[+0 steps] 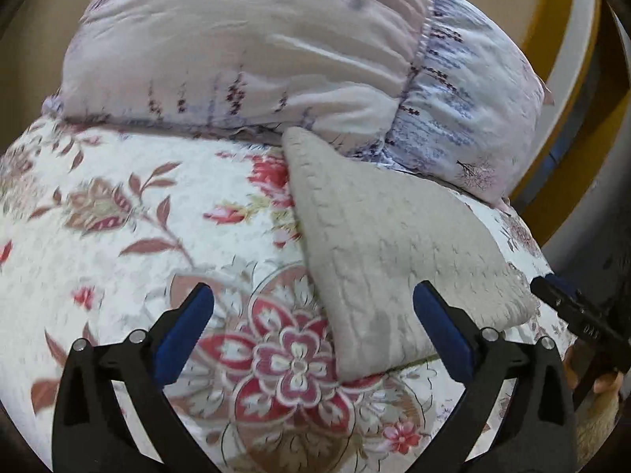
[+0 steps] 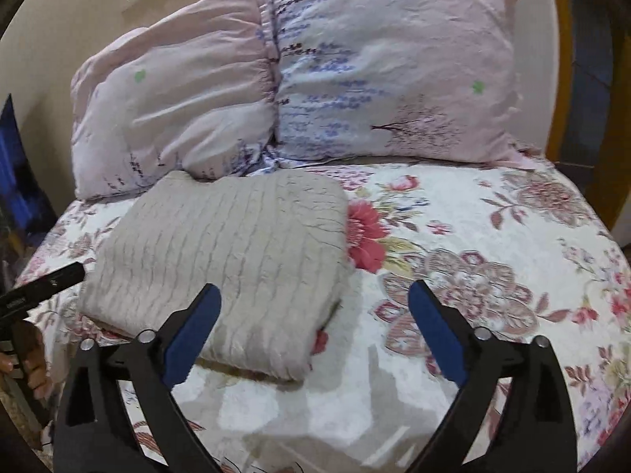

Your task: Fold small clothes

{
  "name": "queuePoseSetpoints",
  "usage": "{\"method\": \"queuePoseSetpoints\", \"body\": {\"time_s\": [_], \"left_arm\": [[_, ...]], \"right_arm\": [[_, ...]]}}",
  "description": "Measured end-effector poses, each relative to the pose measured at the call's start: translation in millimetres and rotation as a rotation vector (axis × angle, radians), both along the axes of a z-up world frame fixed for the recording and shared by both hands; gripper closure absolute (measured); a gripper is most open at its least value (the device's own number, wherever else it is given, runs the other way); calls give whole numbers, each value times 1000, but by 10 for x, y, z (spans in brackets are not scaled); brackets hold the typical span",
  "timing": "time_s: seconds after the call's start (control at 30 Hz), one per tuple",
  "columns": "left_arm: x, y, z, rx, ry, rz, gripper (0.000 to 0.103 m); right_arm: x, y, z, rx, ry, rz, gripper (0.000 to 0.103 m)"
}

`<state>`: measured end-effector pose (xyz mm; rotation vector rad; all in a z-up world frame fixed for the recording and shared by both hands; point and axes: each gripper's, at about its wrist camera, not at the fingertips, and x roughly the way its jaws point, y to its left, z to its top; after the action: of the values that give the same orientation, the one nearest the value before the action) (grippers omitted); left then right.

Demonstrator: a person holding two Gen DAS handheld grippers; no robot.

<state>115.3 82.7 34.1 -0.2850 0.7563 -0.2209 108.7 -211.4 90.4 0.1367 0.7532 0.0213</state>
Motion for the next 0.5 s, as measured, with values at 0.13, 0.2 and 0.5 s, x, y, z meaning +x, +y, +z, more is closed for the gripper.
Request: {"method": "queuePoseSetpoints", "body": {"time_s": [0.13,0.2,0.5], "left_arm": [[-63,32,-24,8,32,-15,2],[-101,-1,-31,52,27,-27,2],[-271,-377,-117,196,65,-106,2]], "right_arm": [[-111,41,-14,-14,-32,-9,1],[-109,81,-76,7,11,33,1],[-153,326,-289,32,142,109,1]]}}
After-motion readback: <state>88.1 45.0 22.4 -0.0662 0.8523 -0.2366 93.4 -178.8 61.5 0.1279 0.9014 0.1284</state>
